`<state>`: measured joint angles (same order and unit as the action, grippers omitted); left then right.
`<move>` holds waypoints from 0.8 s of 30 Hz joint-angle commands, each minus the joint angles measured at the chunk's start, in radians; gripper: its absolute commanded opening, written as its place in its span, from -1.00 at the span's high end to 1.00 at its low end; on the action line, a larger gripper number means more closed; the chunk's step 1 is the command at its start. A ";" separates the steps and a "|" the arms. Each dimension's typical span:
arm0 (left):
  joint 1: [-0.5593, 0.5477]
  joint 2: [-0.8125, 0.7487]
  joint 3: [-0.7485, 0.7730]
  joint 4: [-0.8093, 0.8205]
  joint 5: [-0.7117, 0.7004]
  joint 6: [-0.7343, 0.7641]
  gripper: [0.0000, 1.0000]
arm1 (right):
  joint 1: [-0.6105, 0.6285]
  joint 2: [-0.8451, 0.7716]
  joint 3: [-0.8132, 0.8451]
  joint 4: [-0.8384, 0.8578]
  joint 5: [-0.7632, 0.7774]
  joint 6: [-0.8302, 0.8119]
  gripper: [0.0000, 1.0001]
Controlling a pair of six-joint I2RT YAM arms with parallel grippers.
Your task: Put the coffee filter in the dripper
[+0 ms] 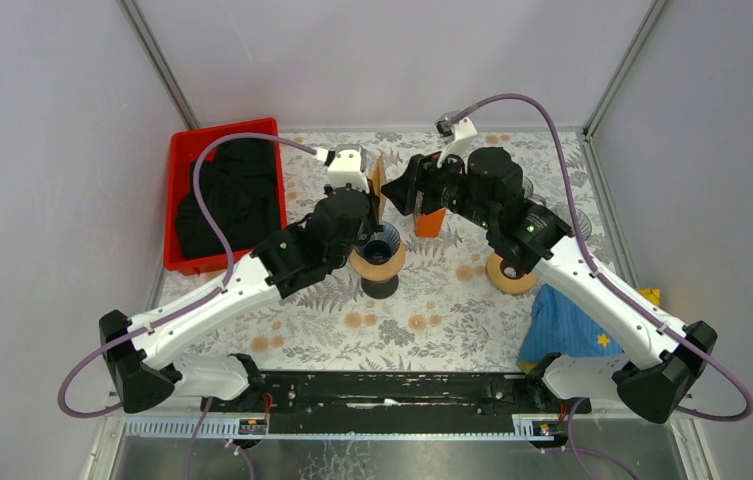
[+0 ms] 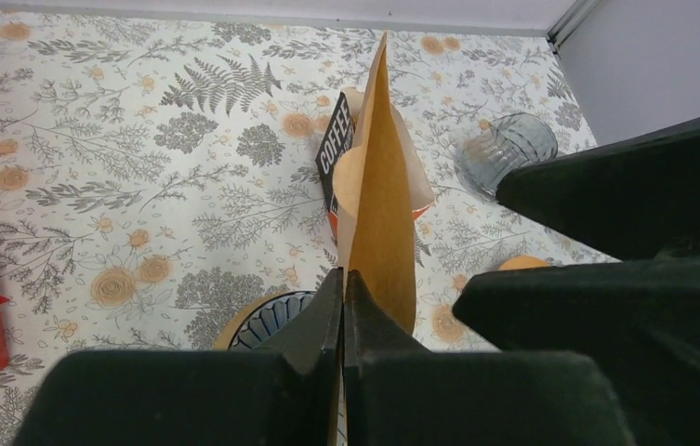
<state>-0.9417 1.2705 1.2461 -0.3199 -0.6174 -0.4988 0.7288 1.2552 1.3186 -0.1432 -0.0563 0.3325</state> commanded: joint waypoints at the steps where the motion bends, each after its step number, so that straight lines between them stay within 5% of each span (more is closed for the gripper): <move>1: 0.004 0.013 0.046 -0.028 0.024 -0.032 0.97 | 0.010 -0.025 -0.011 0.060 -0.075 -0.015 -0.38; 15: 0.004 0.057 0.094 -0.080 0.028 -0.011 1.00 | 0.010 0.065 0.066 -0.047 0.008 0.023 -0.36; 24: 0.003 0.046 0.096 -0.089 0.004 -0.001 1.00 | 0.010 0.111 0.134 -0.189 0.132 0.020 -0.08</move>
<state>-0.9356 1.3186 1.3121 -0.4068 -0.5877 -0.5137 0.7300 1.3666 1.3876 -0.2825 -0.0040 0.3485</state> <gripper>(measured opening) 0.011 0.570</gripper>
